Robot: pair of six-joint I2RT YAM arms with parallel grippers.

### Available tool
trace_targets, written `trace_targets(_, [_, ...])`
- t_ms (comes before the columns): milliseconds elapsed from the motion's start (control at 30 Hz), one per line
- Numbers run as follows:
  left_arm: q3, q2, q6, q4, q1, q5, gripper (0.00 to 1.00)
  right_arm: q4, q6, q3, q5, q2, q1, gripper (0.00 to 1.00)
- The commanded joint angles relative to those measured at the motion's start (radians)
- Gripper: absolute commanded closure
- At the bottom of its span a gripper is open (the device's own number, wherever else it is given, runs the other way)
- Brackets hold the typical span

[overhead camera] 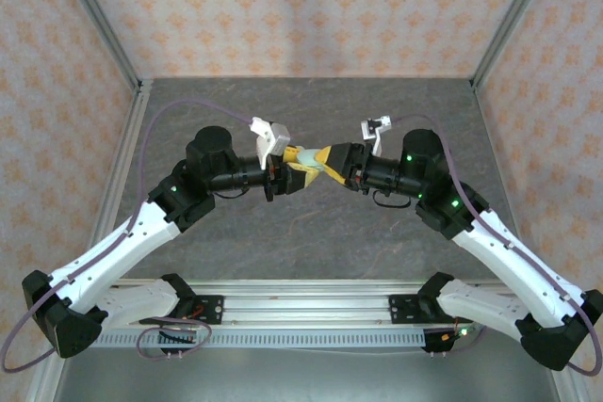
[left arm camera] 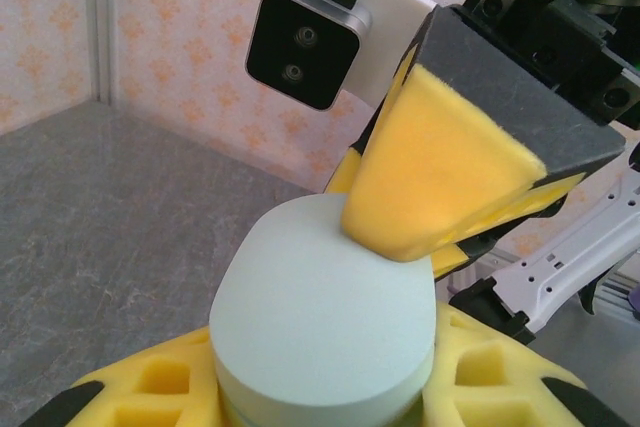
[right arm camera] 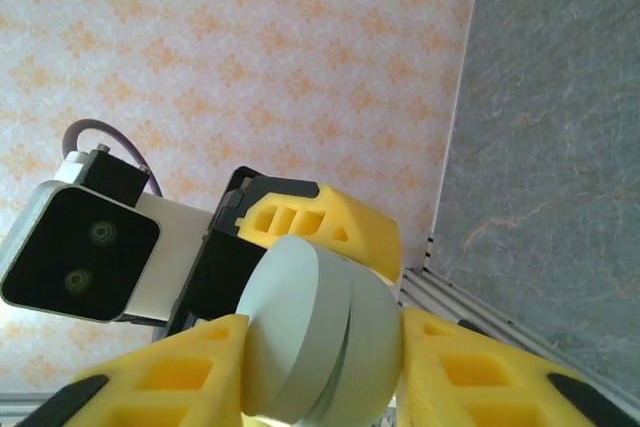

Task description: Insert the wireless bluetooth earbuds into the charging case

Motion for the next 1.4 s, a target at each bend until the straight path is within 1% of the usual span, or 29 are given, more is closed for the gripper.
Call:
trace_targets(0, [0.012, -0.004, -0.021, 0.017, -0.009, -0.007, 0.63, 0.075, 0.008, -0.004, -0.021, -0.005, 0.012, 0.72])
trace_targets(133, [0.008, -0.013, -0.015, 0.013, -0.011, -0.004, 0.58, 0.081, 0.018, -0.005, -0.011, -0.005, 0.012, 0.77])
trace_targets(233, [0.007, -0.025, -0.002, 0.0, -0.011, -0.01, 0.5, 0.087, 0.024, -0.007, -0.003, -0.008, 0.012, 0.78])
trace_targets(300, [0.007, -0.04, 0.012, -0.02, -0.012, -0.028, 0.42, 0.089, 0.024, -0.009, 0.008, -0.012, 0.012, 0.78])
trace_targets(367, [0.007, -0.061, 0.036, -0.054, -0.011, -0.065, 0.32, 0.081, 0.024, -0.012, 0.03, -0.02, 0.01, 0.79])
trace_targets(467, [0.004, -0.106, 0.069, -0.115, -0.011, -0.137, 0.0, 0.041, 0.011, -0.013, 0.076, -0.03, -0.001, 0.81])
trace_targets(567, [0.005, -0.159, 0.101, -0.192, -0.011, -0.206, 0.0, -0.005, 0.004, -0.018, 0.097, -0.027, -0.027, 0.82])
trace_targets(733, [0.003, -0.237, 0.125, -0.317, -0.009, -0.337, 0.0, -0.003, -0.012, -0.04, 0.102, -0.006, -0.063, 0.82])
trace_targets(867, [-0.001, -0.27, 0.111, -0.422, -0.008, -0.497, 0.0, -0.015, -0.081, -0.068, 0.133, 0.043, -0.083, 0.82])
trace_targets(933, [-0.001, -0.271, 0.09, -0.463, -0.006, -0.552, 0.0, 0.01, -0.107, -0.093, 0.136, 0.084, -0.091, 0.82])
trace_targets(1067, [-0.011, -0.254, 0.023, -0.538, 0.001, -0.661, 0.0, 0.127, -0.141, -0.149, 0.123, 0.198, -0.106, 0.82])
trace_targets(1167, [-0.038, -0.244, -0.027, -0.571, 0.013, -0.725, 0.0, 0.254, -0.12, -0.193, 0.097, 0.31, -0.124, 0.81])
trace_targets(1300, [-0.107, -0.257, -0.092, -0.556, 0.027, -0.75, 0.0, 0.438, -0.082, -0.237, 0.058, 0.465, -0.133, 0.82])
trace_targets(1367, [-0.143, -0.268, -0.117, -0.547, 0.031, -0.754, 0.0, 0.486, -0.085, -0.242, 0.046, 0.536, -0.135, 0.82])
